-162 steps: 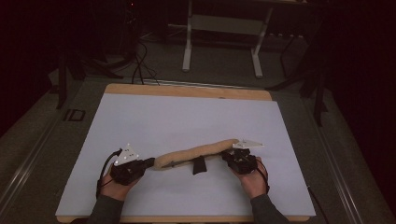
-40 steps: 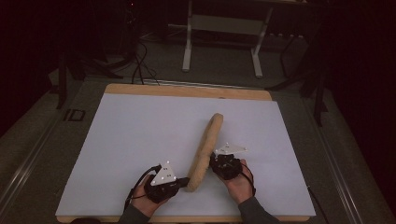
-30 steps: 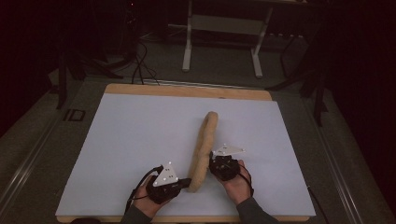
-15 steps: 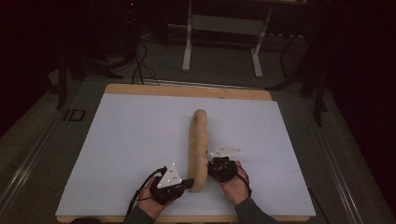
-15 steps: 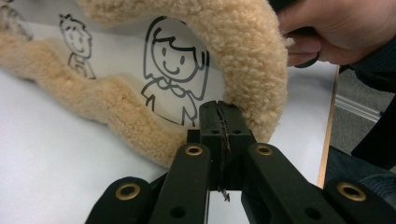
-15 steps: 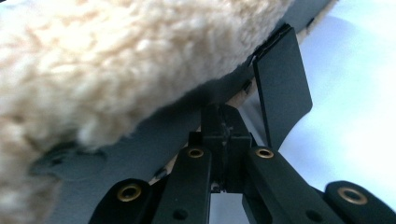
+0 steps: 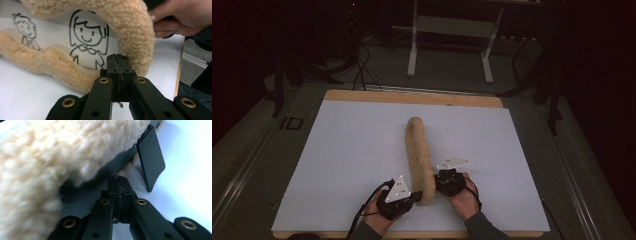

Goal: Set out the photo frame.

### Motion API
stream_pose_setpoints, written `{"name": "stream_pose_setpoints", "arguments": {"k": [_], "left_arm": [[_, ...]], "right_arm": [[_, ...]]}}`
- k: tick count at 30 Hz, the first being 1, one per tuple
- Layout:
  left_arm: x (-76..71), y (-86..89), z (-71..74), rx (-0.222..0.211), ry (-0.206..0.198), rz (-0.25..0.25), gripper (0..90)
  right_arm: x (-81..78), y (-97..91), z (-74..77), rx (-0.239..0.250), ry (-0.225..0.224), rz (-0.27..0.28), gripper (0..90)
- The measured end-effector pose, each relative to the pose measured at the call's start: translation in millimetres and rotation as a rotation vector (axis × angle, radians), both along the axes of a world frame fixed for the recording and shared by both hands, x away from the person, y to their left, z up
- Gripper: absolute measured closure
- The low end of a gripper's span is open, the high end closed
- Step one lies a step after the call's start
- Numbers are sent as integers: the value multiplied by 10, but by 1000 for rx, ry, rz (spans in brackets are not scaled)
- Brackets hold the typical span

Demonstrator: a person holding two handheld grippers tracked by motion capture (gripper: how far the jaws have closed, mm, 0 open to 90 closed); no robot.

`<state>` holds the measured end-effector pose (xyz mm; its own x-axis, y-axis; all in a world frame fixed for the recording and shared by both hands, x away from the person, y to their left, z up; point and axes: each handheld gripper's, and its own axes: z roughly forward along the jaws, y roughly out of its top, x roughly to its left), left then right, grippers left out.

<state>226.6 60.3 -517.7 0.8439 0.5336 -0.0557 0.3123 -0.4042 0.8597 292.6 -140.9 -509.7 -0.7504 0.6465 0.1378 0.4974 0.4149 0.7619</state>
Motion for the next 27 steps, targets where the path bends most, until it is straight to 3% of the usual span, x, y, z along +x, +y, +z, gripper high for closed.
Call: {"name": "stream_pose_setpoints", "arguments": {"k": [7,17,27], "left_arm": [[15,-51,-27,17,-9,16,900],[56,-89,-45,22,-10,23,900],[48,15,-5,37,-22,24,847]], "right_arm": [[-14,13,15,9,6,30,900],[-12,-4,21,3,14,29,897],[-30,-65,152,-23,6,9,760]]}}
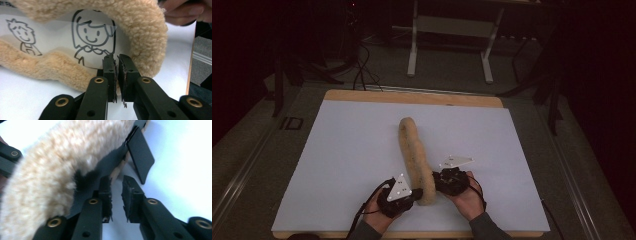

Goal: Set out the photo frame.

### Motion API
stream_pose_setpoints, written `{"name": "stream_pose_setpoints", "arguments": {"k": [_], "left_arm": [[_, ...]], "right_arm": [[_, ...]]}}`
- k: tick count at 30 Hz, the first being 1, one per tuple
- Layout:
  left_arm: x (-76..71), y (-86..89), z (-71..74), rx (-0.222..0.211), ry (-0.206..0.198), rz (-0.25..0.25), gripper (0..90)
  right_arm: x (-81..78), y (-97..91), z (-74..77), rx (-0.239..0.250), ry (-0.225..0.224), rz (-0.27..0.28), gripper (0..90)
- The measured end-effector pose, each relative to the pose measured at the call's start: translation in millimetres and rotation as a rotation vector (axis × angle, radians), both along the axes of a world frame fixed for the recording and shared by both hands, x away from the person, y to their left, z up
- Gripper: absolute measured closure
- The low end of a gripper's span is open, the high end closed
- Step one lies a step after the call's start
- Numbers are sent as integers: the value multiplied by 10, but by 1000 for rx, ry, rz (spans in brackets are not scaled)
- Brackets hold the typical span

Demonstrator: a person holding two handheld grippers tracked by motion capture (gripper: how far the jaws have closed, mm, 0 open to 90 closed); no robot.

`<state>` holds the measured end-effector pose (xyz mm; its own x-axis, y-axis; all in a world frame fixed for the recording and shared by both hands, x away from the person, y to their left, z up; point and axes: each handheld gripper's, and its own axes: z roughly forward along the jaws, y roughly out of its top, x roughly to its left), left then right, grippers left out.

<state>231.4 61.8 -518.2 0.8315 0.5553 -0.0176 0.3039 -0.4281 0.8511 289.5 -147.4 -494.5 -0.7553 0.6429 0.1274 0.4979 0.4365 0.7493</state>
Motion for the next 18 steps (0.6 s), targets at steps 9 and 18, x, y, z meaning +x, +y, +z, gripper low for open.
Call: {"name": "stream_pose_setpoints", "arguments": {"k": [9,18], "left_arm": [[20,79,32,-1,-7,12,806],[66,177,57,-5,-2,52,786]], "right_arm": [[17,-115,120,13,24,-29,646],[18,-291,311,73,27,-84,541]]}}
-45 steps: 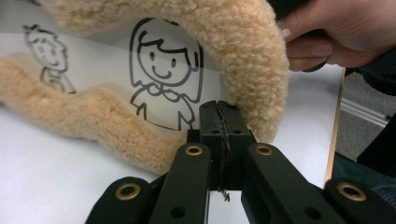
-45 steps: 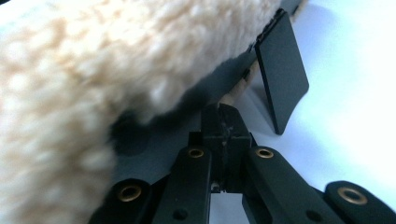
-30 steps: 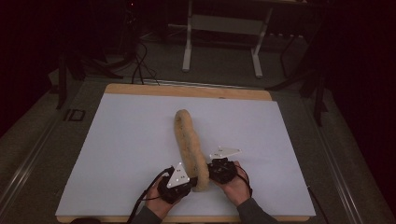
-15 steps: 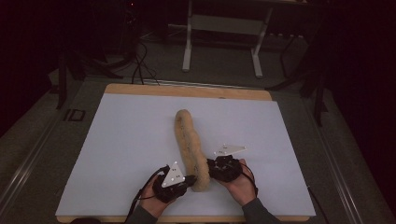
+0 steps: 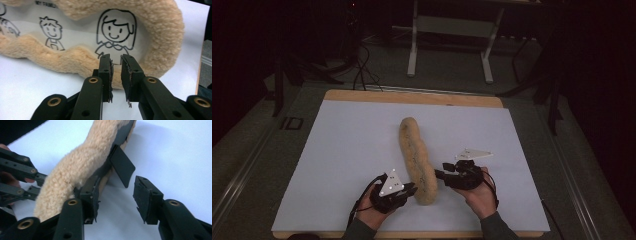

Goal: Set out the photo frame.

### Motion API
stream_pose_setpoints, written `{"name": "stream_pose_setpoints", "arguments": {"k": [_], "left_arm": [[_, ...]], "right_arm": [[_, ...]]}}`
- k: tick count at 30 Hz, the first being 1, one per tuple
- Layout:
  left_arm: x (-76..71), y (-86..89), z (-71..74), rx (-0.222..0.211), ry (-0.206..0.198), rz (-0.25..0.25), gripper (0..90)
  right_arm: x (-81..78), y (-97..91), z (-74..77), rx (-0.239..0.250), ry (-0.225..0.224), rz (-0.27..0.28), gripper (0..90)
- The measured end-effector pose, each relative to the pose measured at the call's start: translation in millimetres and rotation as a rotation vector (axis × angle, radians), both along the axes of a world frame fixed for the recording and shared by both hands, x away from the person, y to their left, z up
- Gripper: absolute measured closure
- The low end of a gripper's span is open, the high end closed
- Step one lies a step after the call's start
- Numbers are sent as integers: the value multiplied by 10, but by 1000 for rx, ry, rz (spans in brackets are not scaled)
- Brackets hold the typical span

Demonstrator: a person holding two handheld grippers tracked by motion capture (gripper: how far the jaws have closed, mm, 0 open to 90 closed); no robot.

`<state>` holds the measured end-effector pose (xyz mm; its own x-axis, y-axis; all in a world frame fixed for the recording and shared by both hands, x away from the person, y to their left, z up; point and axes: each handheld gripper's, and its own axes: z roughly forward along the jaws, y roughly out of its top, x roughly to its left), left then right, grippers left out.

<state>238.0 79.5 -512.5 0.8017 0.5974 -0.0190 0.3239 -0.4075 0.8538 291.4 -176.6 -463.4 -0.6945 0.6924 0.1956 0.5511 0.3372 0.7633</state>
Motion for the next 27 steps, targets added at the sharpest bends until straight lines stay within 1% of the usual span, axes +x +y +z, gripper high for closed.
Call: {"name": "stream_pose_setpoints", "arguments": {"k": [5,8,14,17,20,27], "left_arm": [[19,58,21,-10,-2,23,774],[28,88,30,-19,-2,38,766],[45,144,50,-25,-3,64,740],[53,167,59,-23,-6,77,720],[59,190,66,-23,-8,92,707],[88,256,77,-23,-1,120,697]], "right_arm": [[-7,-59,75,45,7,-13,512],[-6,-69,95,49,7,-24,505],[-26,-66,136,65,0,-26,499],[-43,-58,167,73,-6,-21,486],[-67,-33,192,91,-1,-5,463],[-104,53,200,90,-6,16,417]]}}
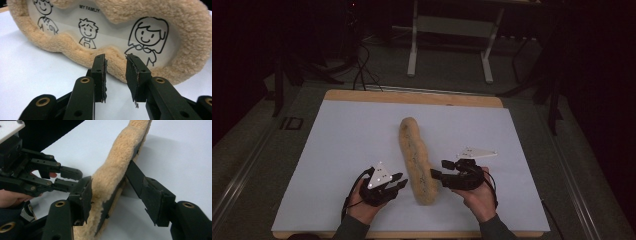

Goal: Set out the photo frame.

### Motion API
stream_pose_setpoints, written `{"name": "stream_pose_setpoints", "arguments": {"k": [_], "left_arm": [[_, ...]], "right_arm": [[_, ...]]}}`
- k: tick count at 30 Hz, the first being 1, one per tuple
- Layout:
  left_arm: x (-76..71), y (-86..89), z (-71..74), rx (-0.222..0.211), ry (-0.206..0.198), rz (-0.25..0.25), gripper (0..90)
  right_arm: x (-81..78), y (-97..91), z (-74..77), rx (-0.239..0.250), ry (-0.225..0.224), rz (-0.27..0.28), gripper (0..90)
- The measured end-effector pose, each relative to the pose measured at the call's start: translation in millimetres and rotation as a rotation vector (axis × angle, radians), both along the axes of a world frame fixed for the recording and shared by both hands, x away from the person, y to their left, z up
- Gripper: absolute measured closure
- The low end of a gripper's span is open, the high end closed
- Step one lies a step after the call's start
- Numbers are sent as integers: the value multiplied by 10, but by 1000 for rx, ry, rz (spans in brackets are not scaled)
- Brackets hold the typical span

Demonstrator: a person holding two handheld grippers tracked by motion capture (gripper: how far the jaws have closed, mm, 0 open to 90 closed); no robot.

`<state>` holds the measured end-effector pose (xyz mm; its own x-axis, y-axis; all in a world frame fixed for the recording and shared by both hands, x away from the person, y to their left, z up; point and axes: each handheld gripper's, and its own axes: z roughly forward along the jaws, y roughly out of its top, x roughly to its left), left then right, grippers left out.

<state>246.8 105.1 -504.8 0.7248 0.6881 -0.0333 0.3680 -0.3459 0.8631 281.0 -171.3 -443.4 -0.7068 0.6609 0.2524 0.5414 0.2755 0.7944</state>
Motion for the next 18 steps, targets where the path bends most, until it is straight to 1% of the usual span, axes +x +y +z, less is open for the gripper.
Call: {"name": "stream_pose_setpoints", "arguments": {"k": [8,13,15,16,18], "left_arm": [[35,76,6,-13,14,36,697],[47,97,5,-12,16,44,697],[49,97,2,-12,18,47,697],[51,98,2,-12,19,47,697],[54,102,1,-14,20,49,697]], "right_arm": [[-35,98,-28,0,-1,7,379],[-65,145,-26,-12,-2,26,368],[-70,173,-43,-23,4,30,367],[-69,188,-59,-30,8,31,376],[-70,215,-87,-50,18,34,432]]}}
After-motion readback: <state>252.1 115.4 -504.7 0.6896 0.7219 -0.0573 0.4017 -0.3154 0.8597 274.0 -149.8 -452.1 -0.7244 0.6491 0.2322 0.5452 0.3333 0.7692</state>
